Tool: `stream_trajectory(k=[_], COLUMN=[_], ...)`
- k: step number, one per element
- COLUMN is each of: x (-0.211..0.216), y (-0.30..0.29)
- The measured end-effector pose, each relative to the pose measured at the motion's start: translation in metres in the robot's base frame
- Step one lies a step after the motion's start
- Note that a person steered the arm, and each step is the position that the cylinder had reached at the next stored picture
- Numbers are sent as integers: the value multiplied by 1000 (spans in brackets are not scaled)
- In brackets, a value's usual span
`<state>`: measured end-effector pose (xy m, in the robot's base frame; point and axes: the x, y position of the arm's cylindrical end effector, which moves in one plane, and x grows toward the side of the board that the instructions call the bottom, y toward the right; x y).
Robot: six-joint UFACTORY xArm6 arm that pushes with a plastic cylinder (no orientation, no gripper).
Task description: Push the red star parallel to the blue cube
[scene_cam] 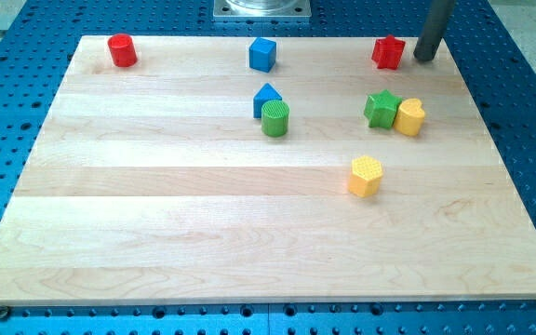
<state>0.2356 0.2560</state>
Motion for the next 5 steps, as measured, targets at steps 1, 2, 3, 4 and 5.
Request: stream_trajectory(k=[1,2,3,4,5], x=[0,1,5,5,5], y=[4,4,-22,-55,-97])
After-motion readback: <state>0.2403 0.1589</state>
